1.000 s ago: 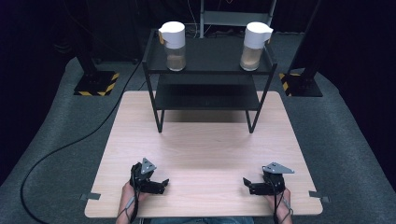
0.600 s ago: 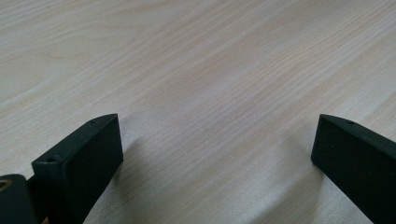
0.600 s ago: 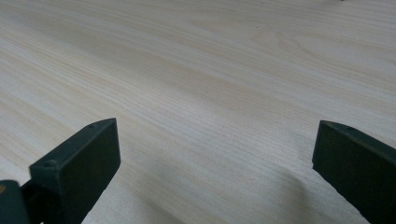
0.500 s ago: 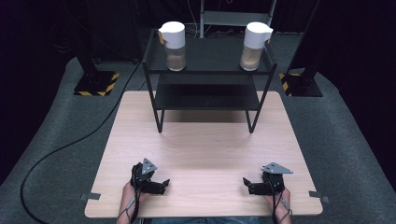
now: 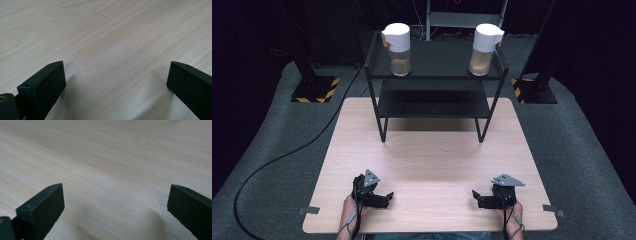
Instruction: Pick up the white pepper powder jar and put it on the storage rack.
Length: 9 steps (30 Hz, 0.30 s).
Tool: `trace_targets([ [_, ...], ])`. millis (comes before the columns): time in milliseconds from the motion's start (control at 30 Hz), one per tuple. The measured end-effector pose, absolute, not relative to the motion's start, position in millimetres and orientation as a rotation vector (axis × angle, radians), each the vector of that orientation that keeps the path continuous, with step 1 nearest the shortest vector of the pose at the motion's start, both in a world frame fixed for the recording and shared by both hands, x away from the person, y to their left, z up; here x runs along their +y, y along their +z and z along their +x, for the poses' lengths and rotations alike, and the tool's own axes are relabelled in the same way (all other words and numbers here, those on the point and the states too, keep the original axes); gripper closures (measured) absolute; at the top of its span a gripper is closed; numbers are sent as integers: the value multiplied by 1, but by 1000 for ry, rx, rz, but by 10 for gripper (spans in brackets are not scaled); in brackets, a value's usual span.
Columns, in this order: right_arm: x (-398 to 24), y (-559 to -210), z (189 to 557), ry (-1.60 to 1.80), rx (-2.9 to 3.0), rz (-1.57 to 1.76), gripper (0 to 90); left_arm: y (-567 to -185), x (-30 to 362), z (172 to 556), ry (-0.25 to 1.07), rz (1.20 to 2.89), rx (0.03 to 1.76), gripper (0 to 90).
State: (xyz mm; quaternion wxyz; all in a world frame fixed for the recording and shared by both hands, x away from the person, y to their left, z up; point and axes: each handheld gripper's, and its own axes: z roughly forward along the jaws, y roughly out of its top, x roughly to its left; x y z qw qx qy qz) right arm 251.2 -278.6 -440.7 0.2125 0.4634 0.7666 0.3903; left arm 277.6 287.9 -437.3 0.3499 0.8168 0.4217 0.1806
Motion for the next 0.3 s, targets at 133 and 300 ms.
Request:
trace_targets([
  [133,-278,-440,252,1081,2135,1283,2,-437,288,278,468,2115,1093,17],
  [300,-280,-442,250,1099,2124,1282,0,-437,288,278,468,2115,1093,17],
])
